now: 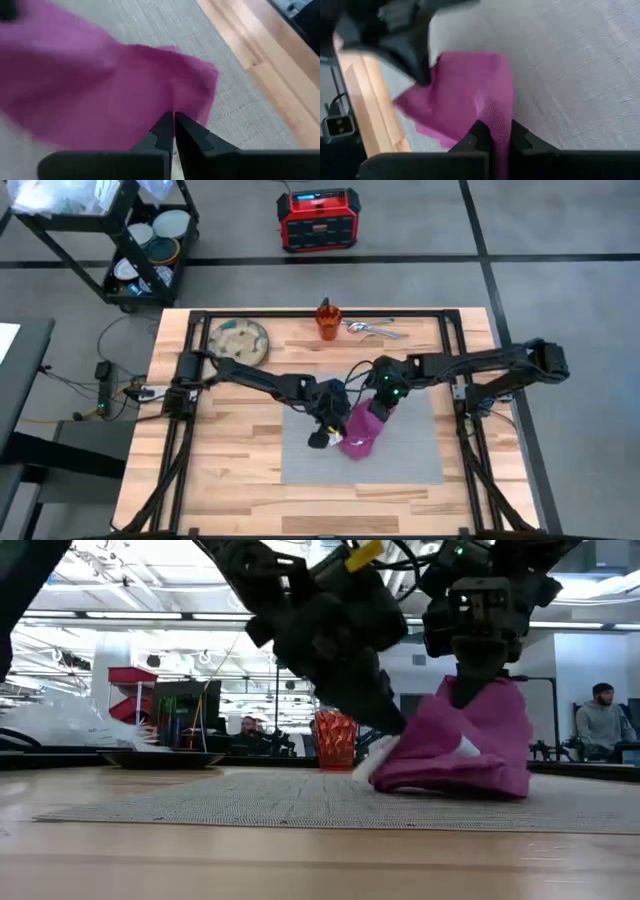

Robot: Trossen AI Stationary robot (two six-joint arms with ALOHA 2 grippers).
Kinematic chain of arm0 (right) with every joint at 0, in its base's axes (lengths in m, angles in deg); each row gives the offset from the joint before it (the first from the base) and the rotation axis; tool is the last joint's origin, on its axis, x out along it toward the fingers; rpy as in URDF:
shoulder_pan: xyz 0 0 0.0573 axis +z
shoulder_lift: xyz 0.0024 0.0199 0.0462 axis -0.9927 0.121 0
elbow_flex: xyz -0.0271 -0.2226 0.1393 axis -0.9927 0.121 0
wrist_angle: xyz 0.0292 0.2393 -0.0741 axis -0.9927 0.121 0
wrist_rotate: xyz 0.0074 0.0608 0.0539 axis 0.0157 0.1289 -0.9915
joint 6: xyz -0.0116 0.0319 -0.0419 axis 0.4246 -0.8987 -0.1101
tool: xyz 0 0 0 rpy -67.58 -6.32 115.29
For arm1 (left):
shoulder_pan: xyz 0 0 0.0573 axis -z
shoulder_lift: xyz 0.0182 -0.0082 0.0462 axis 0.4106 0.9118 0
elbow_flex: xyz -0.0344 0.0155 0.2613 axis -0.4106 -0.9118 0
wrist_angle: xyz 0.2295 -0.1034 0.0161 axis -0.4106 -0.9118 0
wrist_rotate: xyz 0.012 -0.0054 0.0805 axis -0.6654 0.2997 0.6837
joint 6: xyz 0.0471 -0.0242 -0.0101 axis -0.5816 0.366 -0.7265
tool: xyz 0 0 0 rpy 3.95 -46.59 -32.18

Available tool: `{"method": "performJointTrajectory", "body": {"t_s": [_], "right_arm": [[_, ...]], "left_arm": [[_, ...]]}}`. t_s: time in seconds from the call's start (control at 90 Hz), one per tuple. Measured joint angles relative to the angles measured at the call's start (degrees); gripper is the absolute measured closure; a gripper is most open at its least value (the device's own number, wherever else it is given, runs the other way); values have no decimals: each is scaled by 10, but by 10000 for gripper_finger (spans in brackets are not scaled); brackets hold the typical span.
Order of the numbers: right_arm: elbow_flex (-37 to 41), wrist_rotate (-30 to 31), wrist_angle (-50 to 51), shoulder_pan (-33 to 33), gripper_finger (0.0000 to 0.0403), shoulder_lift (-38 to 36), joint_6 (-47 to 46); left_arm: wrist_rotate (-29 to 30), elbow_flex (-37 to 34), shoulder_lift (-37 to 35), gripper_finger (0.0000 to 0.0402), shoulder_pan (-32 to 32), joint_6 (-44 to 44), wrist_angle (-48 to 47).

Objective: Set table place
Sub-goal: Fold the pink table napkin

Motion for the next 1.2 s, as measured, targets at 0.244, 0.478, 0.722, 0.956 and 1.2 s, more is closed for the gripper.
{"method": "performJointTrajectory", "body": {"t_s": [0.244, 0.478, 0.722, 0.956, 1.2], "right_arm": [[0, 57, 46, -70, 403, -3, 11], [0, 50, 29, -94, 403, -3, 30], [0, 41, 34, -75, 403, -3, 30], [0, 39, 34, -74, 403, -3, 30], [0, 37, 32, -93, 403, -3, 36]], "left_arm": [[-32, 1, -8, 401, 11, 33, -115], [1, 2, -30, 401, 16, 16, -145], [173, 1, -43, 401, -25, 11, -155], [209, 1, -44, 401, -63, 2, -134], [80, -2, -29, 401, -53, 42, -113]]}}
